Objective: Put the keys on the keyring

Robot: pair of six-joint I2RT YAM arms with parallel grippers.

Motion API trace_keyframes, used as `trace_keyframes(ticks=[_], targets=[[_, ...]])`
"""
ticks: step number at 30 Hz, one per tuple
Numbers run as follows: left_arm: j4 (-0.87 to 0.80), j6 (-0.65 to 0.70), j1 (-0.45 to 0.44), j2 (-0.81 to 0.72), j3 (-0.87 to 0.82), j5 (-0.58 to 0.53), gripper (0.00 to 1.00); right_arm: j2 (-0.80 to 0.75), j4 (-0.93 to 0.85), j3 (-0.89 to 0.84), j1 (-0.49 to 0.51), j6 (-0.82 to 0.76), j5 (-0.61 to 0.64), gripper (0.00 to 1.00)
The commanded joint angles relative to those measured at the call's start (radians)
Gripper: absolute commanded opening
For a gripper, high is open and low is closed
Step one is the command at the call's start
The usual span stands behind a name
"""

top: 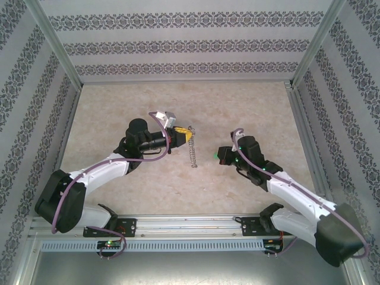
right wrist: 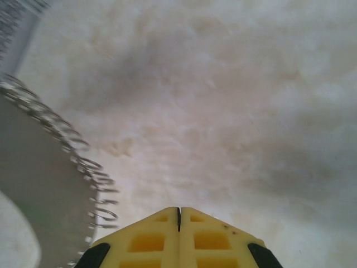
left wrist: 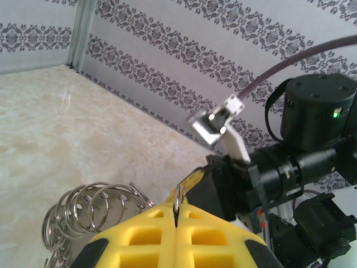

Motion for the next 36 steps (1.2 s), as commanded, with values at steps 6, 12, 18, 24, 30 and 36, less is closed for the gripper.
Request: trace_keyframes(ticks=[6, 12, 18, 24, 30, 36], targets=[[0.01, 0.065, 0.002, -0.001, 0.08, 0.084, 0.0, -0.134, 0.161, 0.031, -0.099, -0.074, -0.315, 0.0], [0.001, 0.072, -0.004, 0.03, 0.108, 0.125, 0.0, -0.155, 0.204, 0.051, -0.103, -0.085, -0.396, 0.0], [-0.019, 0.072, -0.014, 0.046, 0.134, 0.152, 0.0, -0.181, 0.243, 0.044, -0.091, -0.066, -0.35, 0.0], [-0.041, 0.078, -0.025, 0.056, 0.15, 0.162, 0.0, -0.22, 0.234, 0.033, -0.008, -0.113, -0.163, 0.0], [-0.067, 0.084, -0.036, 0.066, 0.169, 0.175, 0.0, -0.223, 0.278, 0.033, 0.042, -0.128, -0.089, 0.0], [-0.026, 0.095, -0.051, 0.056, 0.142, 0.15, 0.0, -0.2, 0.323, 0.049, 0.074, -0.133, -0.083, 0.0]])
